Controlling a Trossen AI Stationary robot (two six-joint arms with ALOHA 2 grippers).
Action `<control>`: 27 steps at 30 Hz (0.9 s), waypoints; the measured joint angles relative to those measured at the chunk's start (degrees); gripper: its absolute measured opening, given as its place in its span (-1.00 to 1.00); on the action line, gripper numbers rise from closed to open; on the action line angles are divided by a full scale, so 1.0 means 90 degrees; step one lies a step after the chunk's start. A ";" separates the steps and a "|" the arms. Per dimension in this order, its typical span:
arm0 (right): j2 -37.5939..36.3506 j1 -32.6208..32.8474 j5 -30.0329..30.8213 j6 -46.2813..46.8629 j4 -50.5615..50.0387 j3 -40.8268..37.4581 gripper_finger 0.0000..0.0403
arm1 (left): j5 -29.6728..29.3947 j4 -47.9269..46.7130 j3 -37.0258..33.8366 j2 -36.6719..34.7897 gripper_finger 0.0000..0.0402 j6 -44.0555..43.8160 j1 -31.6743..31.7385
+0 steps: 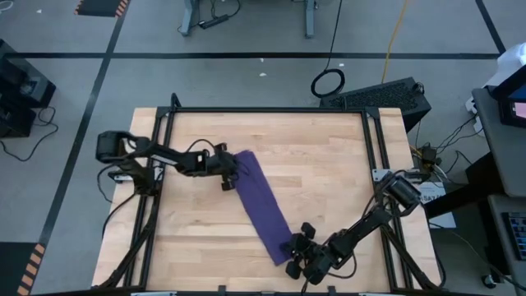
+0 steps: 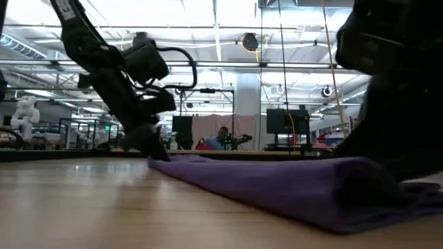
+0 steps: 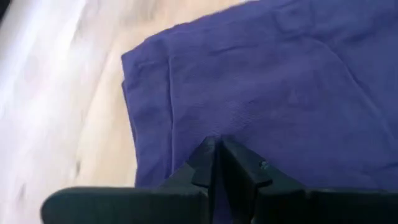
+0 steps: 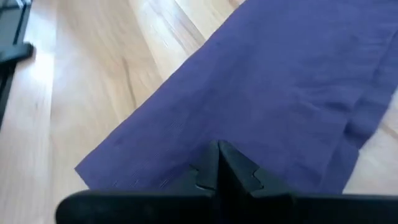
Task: Roll towel into tight, uniform cylinder
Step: Fold the purple towel on the table
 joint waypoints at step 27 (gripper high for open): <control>-0.0489 -0.0511 0.0199 -0.1993 -0.0693 0.0508 -1.00 | 0.1627 -0.1721 0.0241 -0.1305 -0.84 -0.1142 -0.0390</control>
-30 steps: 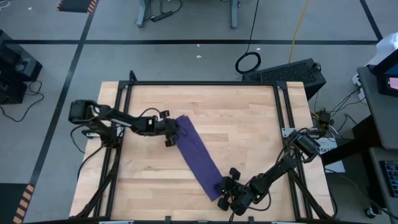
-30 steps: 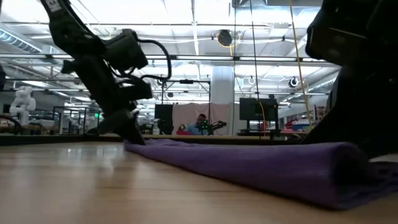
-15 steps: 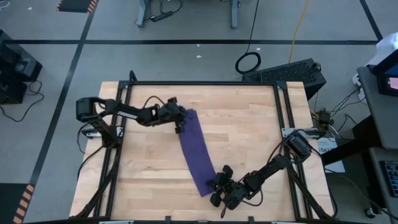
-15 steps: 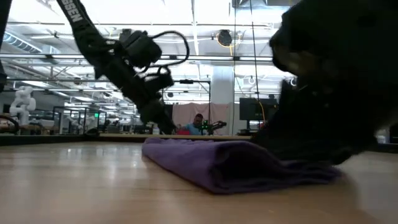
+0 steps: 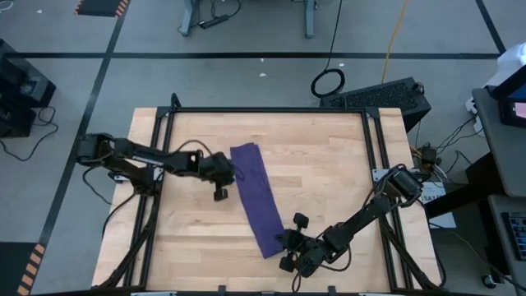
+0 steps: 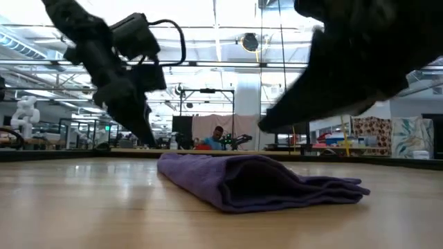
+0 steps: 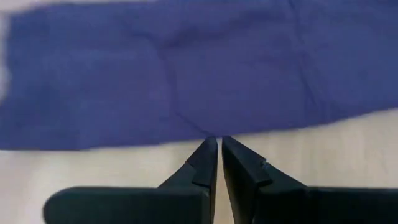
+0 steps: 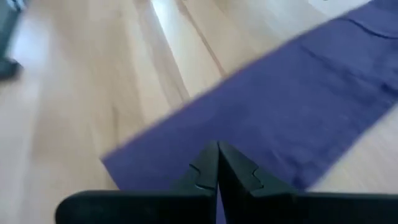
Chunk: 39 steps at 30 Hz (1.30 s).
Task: Roll towel into tight, uniform cylinder
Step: Fold the purple towel on the table
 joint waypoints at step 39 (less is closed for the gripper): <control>0.0173 -0.0116 -0.1221 0.1070 0.0417 0.0001 -1.00 | -0.0479 0.1422 0.0521 0.0739 -0.84 0.0612 0.0415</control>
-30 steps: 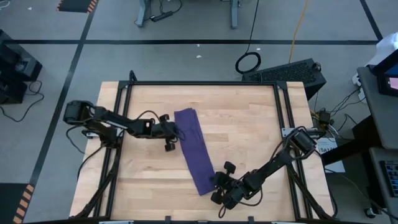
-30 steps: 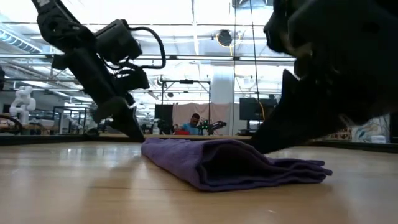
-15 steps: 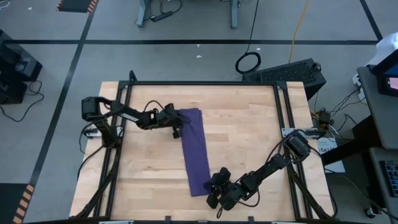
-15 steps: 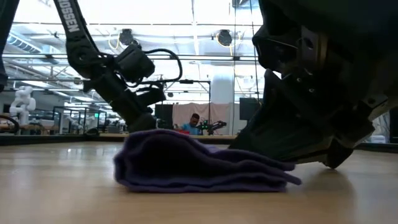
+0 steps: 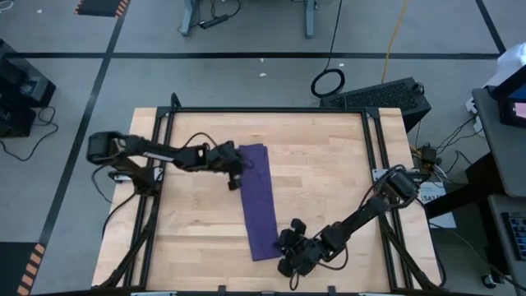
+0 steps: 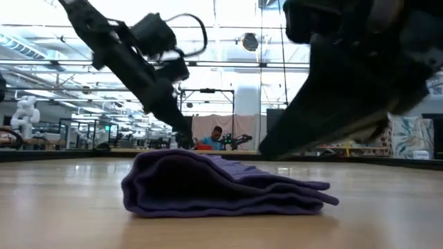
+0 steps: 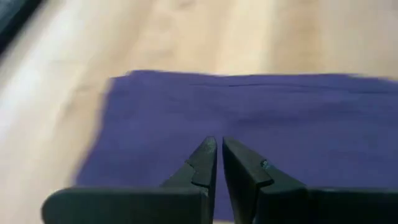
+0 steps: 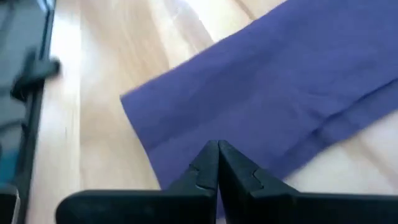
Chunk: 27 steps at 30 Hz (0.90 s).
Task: Roll towel into tight, uniform cylinder
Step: Fold the purple towel on the table
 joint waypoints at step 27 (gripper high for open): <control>-0.0172 -0.3094 -0.1614 -0.3871 -0.0341 -0.0125 -1.00 | -0.2206 0.1111 -0.1102 0.0351 -0.84 -0.1491 -0.2909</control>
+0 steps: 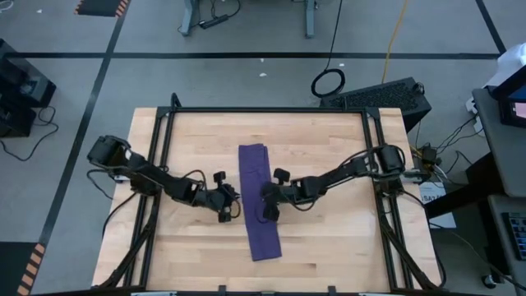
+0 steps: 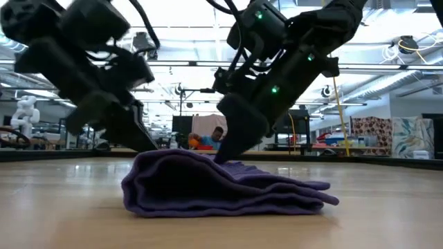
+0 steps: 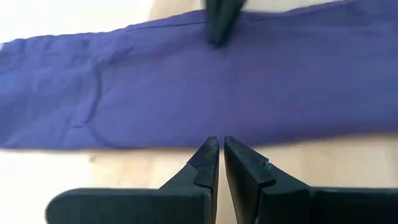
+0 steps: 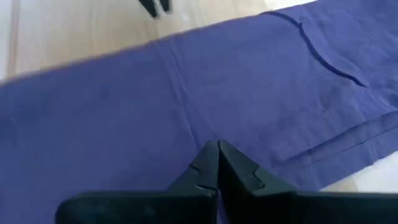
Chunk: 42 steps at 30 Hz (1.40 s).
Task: Roll towel into tight, uniform cylinder
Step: Fold the purple towel on the table
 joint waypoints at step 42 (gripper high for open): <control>-0.0208 0.2036 0.0700 0.0960 0.0300 0.0015 -1.00 | 0.1332 0.0473 0.0317 0.0398 -0.84 -0.0218 0.0764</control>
